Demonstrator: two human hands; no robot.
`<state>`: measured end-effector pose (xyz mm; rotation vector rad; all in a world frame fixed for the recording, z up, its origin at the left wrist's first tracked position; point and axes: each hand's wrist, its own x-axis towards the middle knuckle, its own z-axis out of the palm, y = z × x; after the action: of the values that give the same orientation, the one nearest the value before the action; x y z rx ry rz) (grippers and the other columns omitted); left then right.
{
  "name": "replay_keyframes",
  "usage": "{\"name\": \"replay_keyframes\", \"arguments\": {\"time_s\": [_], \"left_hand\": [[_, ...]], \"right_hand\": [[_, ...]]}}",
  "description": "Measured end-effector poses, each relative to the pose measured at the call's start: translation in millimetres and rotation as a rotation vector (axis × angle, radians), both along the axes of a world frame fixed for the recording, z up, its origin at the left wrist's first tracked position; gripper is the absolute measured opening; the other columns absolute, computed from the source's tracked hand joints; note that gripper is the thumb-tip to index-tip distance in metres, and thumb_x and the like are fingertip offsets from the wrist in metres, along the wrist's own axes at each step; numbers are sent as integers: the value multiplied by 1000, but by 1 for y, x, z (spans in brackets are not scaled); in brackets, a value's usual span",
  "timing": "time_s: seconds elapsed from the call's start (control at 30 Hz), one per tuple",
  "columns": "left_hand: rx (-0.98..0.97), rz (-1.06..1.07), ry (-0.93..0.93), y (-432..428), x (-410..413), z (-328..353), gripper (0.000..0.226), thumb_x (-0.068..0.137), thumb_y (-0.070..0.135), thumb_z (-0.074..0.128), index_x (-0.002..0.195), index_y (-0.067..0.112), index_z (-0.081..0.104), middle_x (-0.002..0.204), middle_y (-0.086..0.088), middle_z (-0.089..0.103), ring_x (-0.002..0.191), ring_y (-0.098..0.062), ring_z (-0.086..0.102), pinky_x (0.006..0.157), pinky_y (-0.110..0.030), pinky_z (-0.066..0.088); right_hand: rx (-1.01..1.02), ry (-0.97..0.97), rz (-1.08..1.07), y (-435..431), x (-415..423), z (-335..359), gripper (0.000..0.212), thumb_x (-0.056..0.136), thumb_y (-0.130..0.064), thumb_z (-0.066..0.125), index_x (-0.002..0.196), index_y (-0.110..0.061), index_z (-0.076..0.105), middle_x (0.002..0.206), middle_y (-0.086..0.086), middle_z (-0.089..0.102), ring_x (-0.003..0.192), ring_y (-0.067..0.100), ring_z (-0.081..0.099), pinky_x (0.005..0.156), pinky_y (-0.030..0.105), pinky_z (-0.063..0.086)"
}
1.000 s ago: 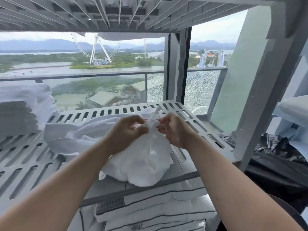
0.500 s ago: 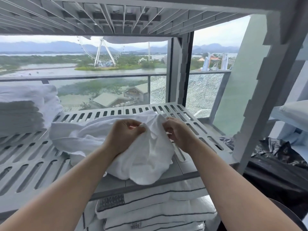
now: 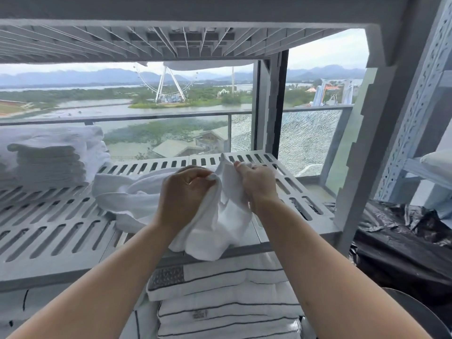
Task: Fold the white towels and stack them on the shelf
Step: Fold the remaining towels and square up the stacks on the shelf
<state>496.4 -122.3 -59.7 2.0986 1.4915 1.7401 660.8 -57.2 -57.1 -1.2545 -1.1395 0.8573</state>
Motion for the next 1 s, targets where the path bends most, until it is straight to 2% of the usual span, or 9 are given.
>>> {"name": "replay_keyframes", "arguments": {"time_s": [0.07, 0.13, 0.2, 0.27, 0.37, 0.47, 0.63, 0.9, 1.0], "left_hand": [[70, 23, 44, -7, 4, 0, 26, 86, 37, 61, 91, 20, 80, 92, 16, 75, 88, 5, 67, 76, -7, 46], [126, 88, 59, -11, 5, -1, 20, 88, 32, 66, 93, 19, 80, 93, 15, 74, 87, 6, 66, 78, -3, 42], [176, 187, 39, -12, 4, -3, 11, 90, 23, 70, 94, 18, 79, 93, 14, 73, 84, 4, 65, 80, -3, 41], [213, 248, 31, -12, 5, -3, 8, 90, 18, 73, 94, 16, 79, 92, 11, 73, 82, 3, 62, 80, -2, 40], [210, 172, 141, -6, 14, -5, 7, 89, 17, 74, 93, 13, 79, 94, 7, 74, 82, -4, 66, 78, -14, 51], [142, 101, 253, 0, 22, -8, 12, 90, 22, 73, 95, 13, 79, 100, 6, 74, 82, -13, 71, 72, -32, 58], [168, -33, 420, 12, 18, -7, 11, 92, 23, 72, 94, 15, 78, 101, 7, 72, 78, -16, 71, 69, -30, 58], [227, -90, 373, 19, 19, -15, 7, 91, 9, 71, 91, 14, 76, 101, 7, 72, 94, -13, 72, 75, -33, 58], [251, -110, 384, 20, 18, -16, 7, 92, 9, 70, 91, 13, 76, 102, 6, 72, 98, -11, 71, 78, -30, 58]], "right_hand": [[-1, -30, -11, -1, -1, 1, 54, 88, -42, 70, 43, -16, 58, 48, -5, 58, 60, 24, 59, 63, 39, 48], [-34, 93, -56, 0, 2, 1, 51, 90, -41, 69, 45, -18, 60, 47, -8, 59, 61, 23, 59, 64, 35, 49], [-81, 314, -140, 4, 10, 0, 33, 92, -37, 69, 65, -19, 70, 69, -3, 71, 77, 23, 67, 76, 37, 57], [-107, 375, -183, 3, 15, -1, 23, 95, -35, 65, 83, -17, 73, 88, 3, 73, 89, 24, 70, 87, 41, 58], [-170, 319, 27, -1, 2, -2, 25, 97, -33, 59, 92, -12, 71, 86, 0, 68, 82, 21, 65, 78, 39, 57], [-209, 265, 123, -8, -11, 3, 26, 95, -29, 56, 79, -13, 69, 76, 5, 68, 75, 25, 66, 71, 40, 55], [-177, 418, 318, -7, -5, 2, 44, 89, -10, 44, 55, -12, 72, 74, 15, 65, 83, 32, 61, 83, 48, 50], [-192, 594, 372, -7, -3, 1, 19, 93, -2, 39, 88, 0, 58, 71, 14, 50, 67, 24, 52, 65, 34, 44], [-186, 581, 392, -4, -5, 1, 24, 95, -7, 39, 76, -7, 54, 72, 11, 46, 66, 21, 47, 69, 34, 39]]}}
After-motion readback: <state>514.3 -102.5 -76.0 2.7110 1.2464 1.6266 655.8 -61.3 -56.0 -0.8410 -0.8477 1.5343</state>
